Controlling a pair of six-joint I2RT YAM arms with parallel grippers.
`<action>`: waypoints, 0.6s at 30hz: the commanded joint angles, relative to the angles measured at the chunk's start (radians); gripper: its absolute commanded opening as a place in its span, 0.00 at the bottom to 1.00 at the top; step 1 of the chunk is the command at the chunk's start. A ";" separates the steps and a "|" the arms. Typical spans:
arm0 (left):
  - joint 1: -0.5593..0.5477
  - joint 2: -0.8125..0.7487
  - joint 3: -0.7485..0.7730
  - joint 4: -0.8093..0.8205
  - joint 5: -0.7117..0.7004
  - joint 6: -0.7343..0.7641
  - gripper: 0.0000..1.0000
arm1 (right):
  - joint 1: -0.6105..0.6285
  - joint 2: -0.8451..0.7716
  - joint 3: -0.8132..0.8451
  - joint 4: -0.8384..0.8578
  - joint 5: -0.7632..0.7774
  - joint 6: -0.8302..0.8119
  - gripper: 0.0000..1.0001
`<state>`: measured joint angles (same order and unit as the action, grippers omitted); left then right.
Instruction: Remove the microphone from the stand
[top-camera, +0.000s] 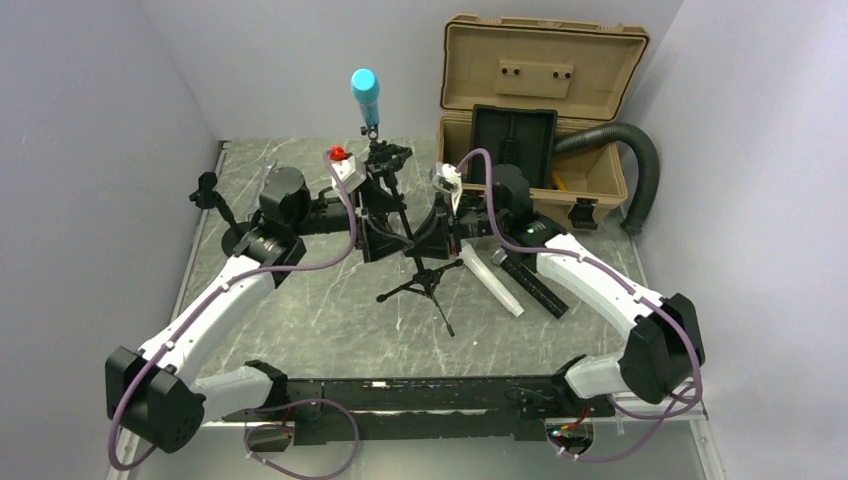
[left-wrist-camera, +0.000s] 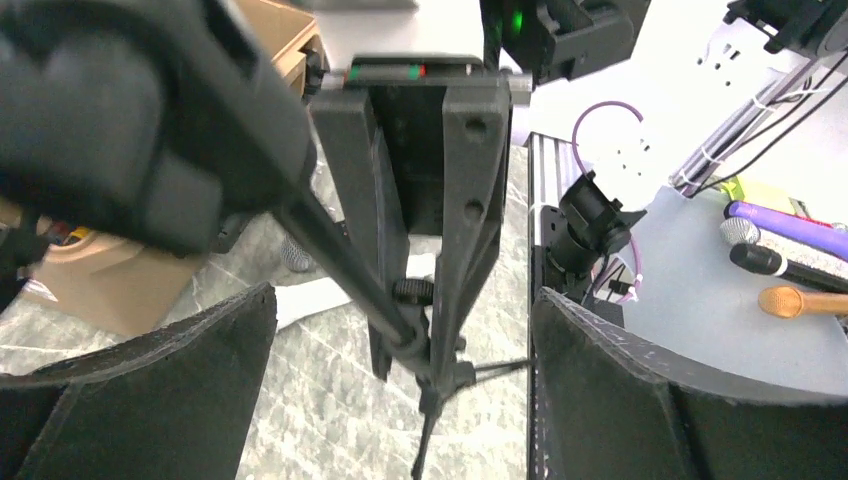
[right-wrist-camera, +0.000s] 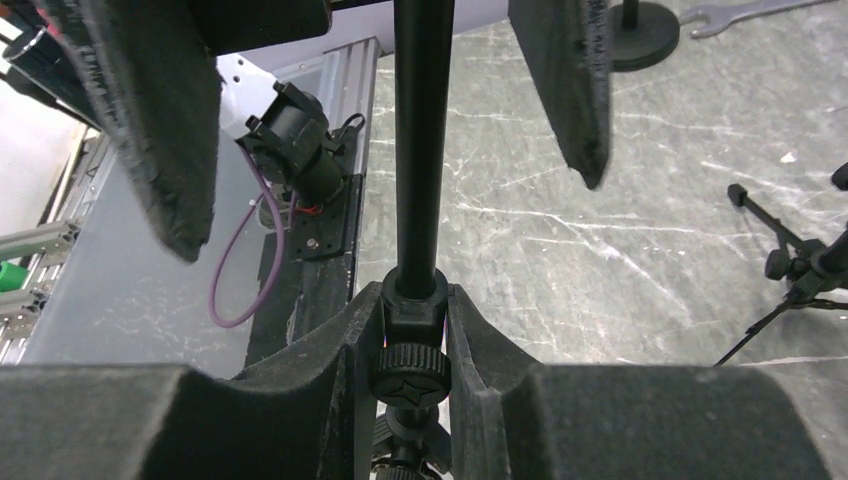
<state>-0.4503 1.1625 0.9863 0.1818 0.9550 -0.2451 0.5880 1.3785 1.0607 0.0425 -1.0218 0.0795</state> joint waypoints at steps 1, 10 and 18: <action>0.020 -0.068 0.037 -0.079 0.070 0.119 0.99 | -0.031 -0.100 0.065 0.037 -0.011 -0.001 0.00; 0.024 -0.088 -0.025 0.012 0.118 0.036 0.99 | -0.079 -0.109 0.206 0.038 -0.027 0.076 0.00; 0.016 0.035 0.077 0.133 0.135 -0.125 0.77 | -0.102 -0.052 0.242 0.327 -0.058 0.379 0.00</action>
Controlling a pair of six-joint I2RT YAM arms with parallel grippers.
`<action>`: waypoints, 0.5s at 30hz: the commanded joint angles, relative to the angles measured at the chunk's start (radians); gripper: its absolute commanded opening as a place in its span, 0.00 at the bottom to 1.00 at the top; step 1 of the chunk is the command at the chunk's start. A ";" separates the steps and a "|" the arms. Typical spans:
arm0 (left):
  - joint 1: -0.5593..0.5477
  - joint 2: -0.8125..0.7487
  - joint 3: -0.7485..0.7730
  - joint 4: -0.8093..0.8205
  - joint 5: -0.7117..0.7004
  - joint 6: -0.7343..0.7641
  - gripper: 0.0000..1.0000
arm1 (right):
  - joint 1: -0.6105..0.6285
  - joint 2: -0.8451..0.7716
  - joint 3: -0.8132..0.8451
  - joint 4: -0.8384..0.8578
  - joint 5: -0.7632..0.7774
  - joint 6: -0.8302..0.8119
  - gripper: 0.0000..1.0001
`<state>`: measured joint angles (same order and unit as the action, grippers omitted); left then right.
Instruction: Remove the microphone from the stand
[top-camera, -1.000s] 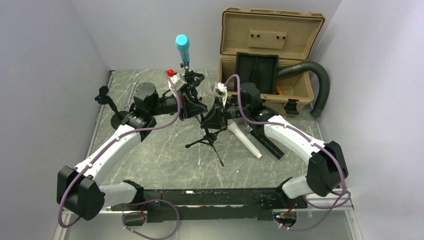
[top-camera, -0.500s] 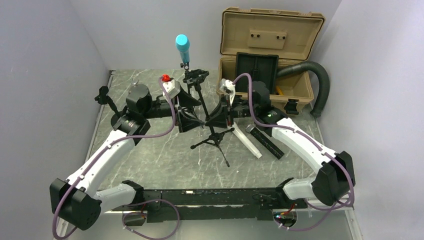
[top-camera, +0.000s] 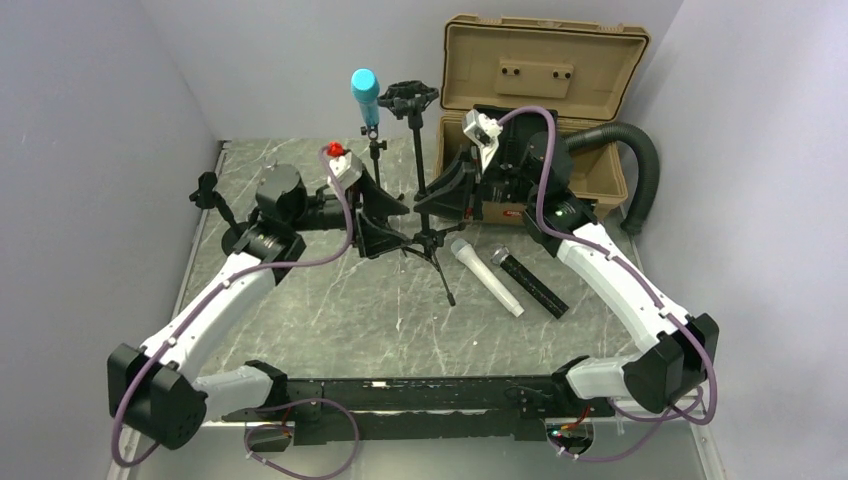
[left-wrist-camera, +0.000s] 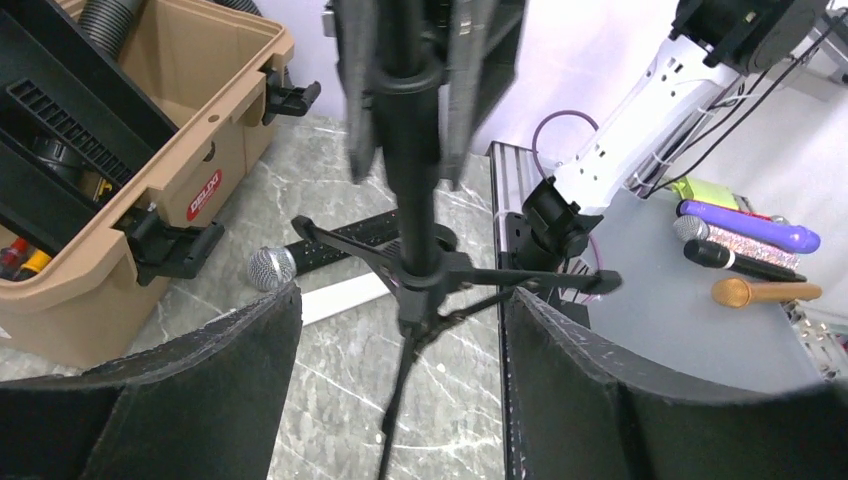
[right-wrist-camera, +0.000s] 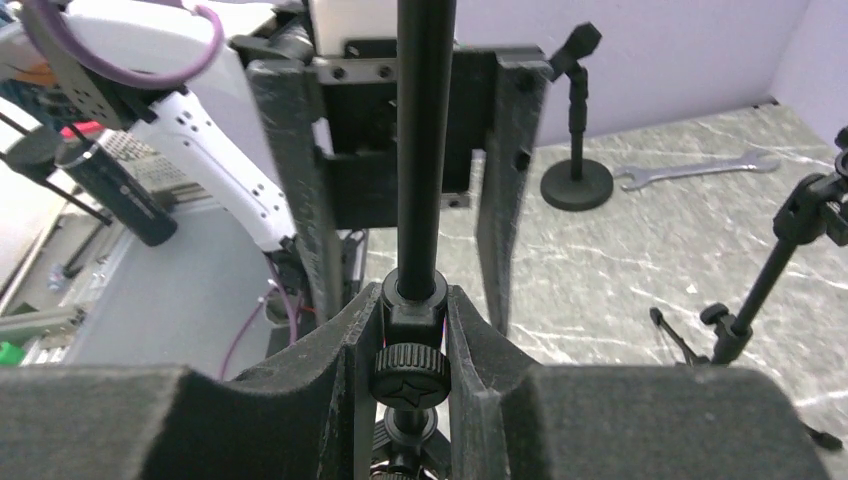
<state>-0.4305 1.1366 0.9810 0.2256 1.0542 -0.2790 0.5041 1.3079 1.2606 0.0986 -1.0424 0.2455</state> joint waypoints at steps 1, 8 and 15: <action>-0.007 0.073 0.091 0.102 0.040 -0.104 0.77 | -0.021 0.023 0.038 0.315 -0.040 0.251 0.00; -0.035 0.131 0.100 0.247 0.065 -0.222 0.75 | -0.026 0.037 0.035 0.334 -0.031 0.267 0.00; -0.075 0.192 0.122 0.246 0.040 -0.236 0.68 | -0.026 0.036 0.023 0.334 -0.022 0.260 0.00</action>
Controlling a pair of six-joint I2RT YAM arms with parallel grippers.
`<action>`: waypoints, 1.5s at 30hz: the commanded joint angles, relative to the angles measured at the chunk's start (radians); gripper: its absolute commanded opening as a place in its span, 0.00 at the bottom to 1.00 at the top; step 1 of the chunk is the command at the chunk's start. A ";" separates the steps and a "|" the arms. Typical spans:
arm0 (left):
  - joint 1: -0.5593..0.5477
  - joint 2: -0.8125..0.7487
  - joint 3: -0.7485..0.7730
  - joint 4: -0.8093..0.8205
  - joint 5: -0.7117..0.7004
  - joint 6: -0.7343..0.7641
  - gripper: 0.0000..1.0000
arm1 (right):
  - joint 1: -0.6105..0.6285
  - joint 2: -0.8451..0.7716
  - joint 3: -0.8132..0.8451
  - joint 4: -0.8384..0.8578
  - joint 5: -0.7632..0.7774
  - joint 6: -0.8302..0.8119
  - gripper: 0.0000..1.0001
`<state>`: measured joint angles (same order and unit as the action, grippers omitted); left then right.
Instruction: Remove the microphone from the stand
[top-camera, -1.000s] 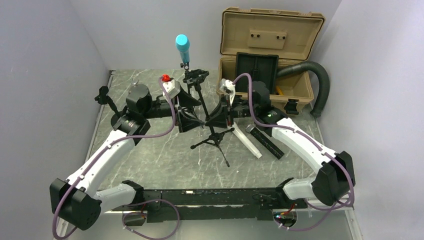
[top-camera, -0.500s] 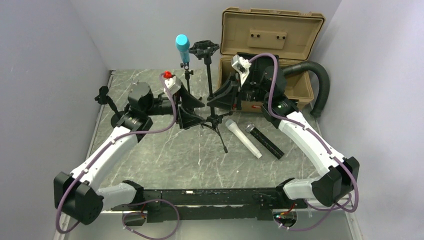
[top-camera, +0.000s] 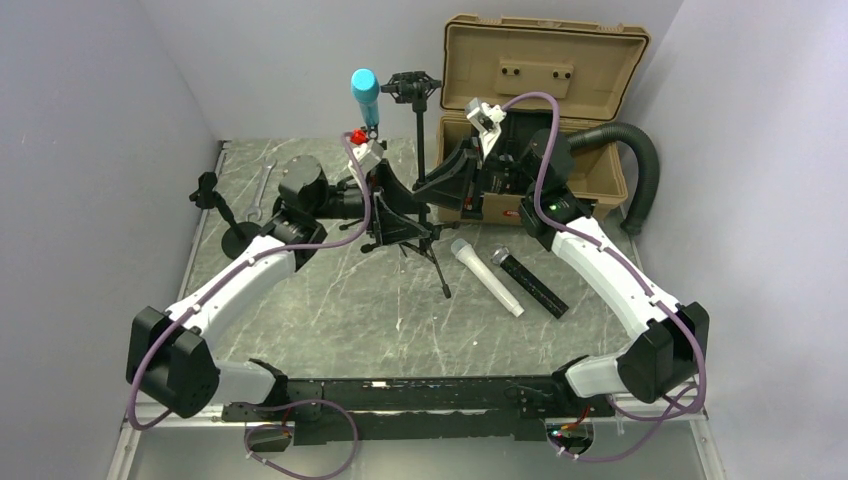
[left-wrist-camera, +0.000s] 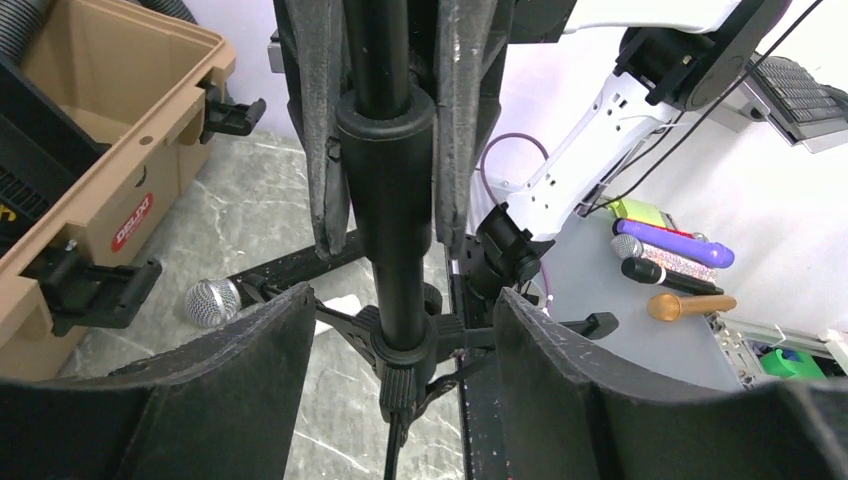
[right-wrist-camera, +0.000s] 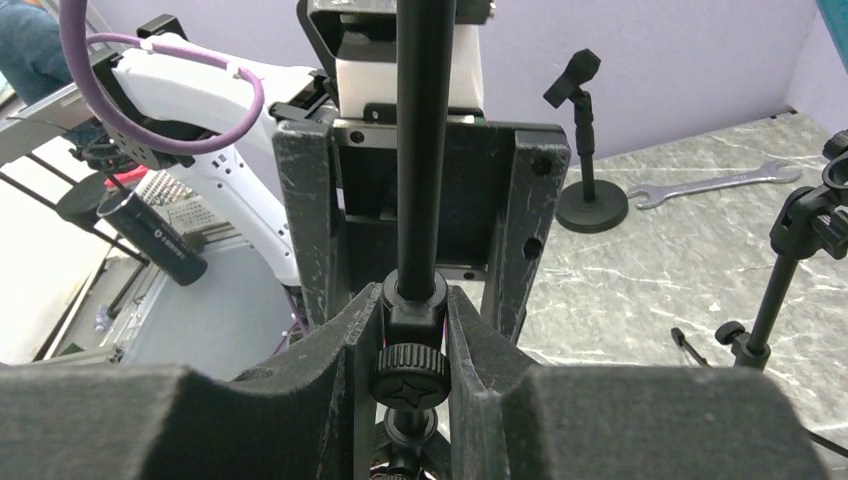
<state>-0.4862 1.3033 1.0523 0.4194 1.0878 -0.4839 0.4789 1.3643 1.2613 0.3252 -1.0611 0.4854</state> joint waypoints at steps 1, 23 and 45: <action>-0.021 0.037 0.056 0.059 0.007 -0.041 0.66 | -0.002 -0.022 0.021 0.103 -0.001 0.016 0.00; -0.027 0.063 0.052 0.103 0.013 -0.072 0.01 | 0.001 -0.054 -0.043 0.076 0.012 -0.033 0.00; -0.028 -0.060 -0.008 -0.044 0.084 0.118 0.00 | -0.039 -0.184 -0.068 -0.250 0.018 -0.319 0.70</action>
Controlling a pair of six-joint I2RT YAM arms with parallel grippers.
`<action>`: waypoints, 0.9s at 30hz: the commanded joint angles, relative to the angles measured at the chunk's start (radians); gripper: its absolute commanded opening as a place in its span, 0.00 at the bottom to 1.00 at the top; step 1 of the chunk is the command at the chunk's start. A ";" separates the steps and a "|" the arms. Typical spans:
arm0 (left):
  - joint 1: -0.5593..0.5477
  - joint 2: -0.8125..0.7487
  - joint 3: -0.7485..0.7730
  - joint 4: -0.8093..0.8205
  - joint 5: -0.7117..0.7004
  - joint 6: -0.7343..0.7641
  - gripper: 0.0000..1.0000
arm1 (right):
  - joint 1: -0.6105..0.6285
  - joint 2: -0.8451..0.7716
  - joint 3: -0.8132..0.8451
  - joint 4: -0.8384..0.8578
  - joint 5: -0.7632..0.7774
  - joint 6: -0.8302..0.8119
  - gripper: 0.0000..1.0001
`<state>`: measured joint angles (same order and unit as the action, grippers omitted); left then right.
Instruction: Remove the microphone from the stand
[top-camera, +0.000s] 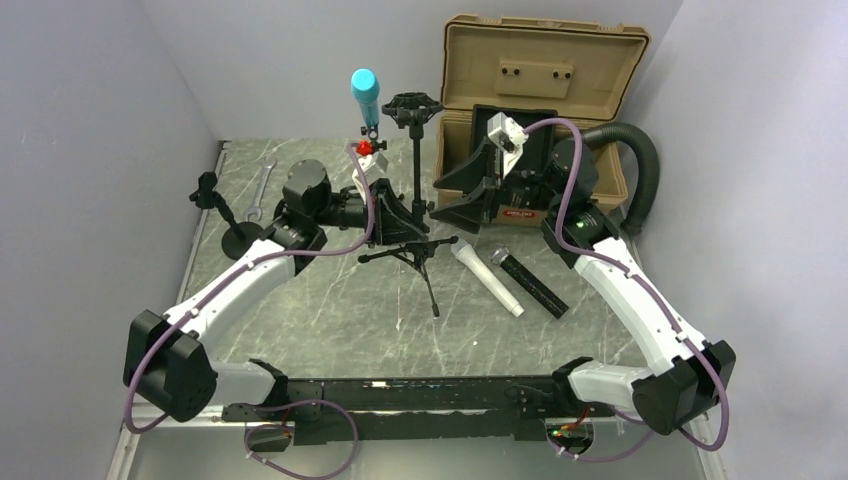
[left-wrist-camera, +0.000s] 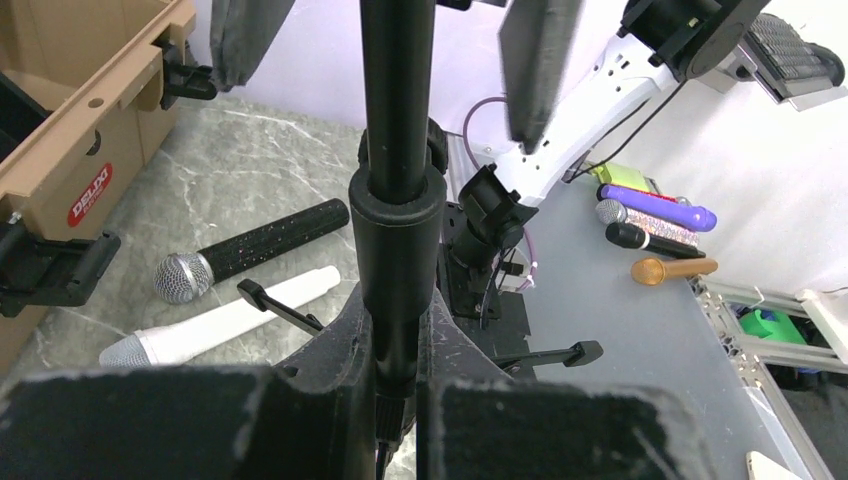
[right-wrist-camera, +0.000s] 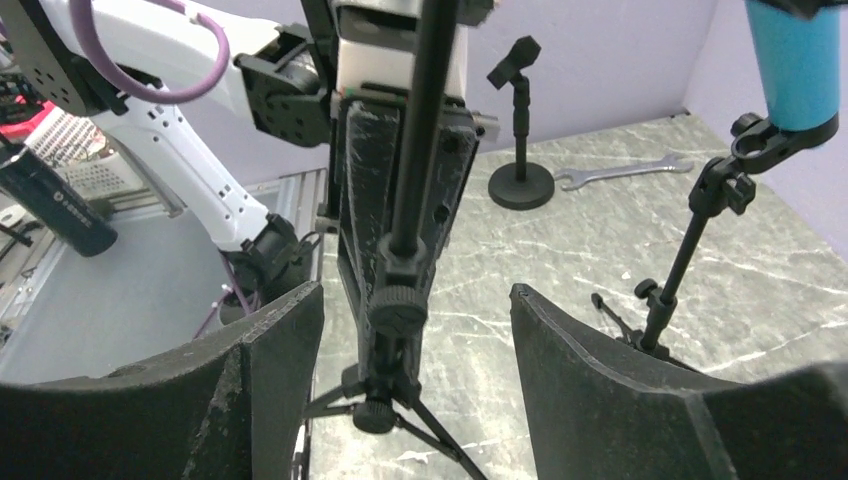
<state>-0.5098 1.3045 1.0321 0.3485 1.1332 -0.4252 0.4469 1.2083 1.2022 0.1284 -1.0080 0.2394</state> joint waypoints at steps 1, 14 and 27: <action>-0.005 -0.065 0.014 0.014 0.036 0.071 0.00 | -0.007 -0.028 -0.012 -0.059 -0.039 -0.077 0.69; -0.009 -0.066 0.039 -0.082 0.006 0.139 0.00 | 0.009 0.027 -0.019 0.025 -0.087 0.014 0.53; -0.010 -0.056 0.032 -0.063 0.016 0.128 0.00 | 0.028 0.039 -0.040 0.010 -0.084 -0.051 0.22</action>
<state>-0.5137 1.2713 1.0321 0.2089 1.1267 -0.3141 0.4713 1.2472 1.1542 0.1123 -1.0901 0.2348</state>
